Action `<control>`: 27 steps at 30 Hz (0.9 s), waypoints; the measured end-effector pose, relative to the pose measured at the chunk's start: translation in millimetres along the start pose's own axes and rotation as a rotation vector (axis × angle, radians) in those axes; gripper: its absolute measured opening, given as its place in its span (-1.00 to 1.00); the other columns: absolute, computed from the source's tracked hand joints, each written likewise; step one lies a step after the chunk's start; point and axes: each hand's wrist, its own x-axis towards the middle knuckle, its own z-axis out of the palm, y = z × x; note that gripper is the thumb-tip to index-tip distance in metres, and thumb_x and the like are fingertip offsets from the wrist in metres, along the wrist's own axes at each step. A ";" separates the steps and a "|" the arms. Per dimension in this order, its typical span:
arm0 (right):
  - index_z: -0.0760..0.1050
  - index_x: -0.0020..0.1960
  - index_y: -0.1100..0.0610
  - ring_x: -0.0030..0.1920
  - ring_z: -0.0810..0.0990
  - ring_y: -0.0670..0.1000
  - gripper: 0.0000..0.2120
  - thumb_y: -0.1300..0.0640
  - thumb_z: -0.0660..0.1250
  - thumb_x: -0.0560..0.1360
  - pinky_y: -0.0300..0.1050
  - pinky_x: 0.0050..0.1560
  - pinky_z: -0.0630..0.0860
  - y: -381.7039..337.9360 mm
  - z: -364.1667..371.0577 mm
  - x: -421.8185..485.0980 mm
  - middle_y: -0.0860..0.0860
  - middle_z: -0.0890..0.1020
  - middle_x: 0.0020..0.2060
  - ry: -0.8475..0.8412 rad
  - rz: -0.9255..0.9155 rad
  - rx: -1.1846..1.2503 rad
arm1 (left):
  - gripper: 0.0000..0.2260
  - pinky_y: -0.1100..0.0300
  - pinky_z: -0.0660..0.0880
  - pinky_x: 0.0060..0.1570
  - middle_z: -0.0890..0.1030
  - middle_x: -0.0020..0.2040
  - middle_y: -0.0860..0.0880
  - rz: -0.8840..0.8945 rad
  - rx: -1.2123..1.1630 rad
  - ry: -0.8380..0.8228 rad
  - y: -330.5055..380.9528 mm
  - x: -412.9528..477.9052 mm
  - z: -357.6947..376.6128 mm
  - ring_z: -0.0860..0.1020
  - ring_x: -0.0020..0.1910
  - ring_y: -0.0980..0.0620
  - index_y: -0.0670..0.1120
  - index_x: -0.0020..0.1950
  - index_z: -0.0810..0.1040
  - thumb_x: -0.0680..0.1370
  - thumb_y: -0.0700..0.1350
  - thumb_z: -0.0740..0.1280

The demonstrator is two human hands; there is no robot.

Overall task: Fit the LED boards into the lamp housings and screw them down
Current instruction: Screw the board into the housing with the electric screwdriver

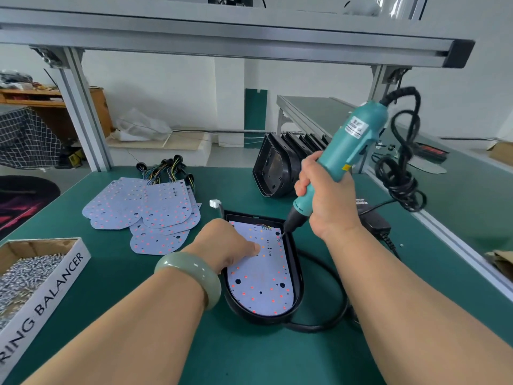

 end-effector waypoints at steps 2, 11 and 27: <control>0.42 -0.32 0.04 -0.56 0.33 -0.05 -0.83 0.27 0.31 0.36 -0.24 -0.45 0.34 2.5 3.9 -1.3 -0.04 0.39 -0.53 -0.091 0.000 0.007 | -0.60 0.24 0.19 -0.51 0.34 -0.40 -0.02 -0.002 0.003 0.004 -0.2 0.2 0.1 0.30 -0.48 0.04 -0.12 -0.34 0.33 0.41 0.05 0.48; 0.38 -0.30 0.06 -0.59 0.33 -0.05 -0.87 0.21 0.32 0.33 -0.22 -0.48 0.34 4.8 14.2 -4.9 -0.10 0.40 -0.57 -0.029 -0.030 -0.132 | -0.58 0.28 0.13 -0.57 0.28 -0.45 0.00 0.026 0.023 0.033 -0.6 2.7 2.6 0.24 -0.53 0.04 -0.09 -0.38 0.27 0.40 0.04 0.48; 0.43 -0.14 0.04 -0.46 0.39 -0.08 -0.87 0.23 0.34 0.50 -0.24 -0.37 0.42 -41.3 4.3 -33.9 -0.08 0.44 -0.44 0.333 -0.121 0.377 | -0.52 0.19 0.46 -0.39 0.37 -0.50 -0.05 0.060 -0.005 0.043 -11.4 -9.8 -23.1 0.41 -0.48 -0.05 -0.13 -0.41 0.31 0.46 0.18 0.38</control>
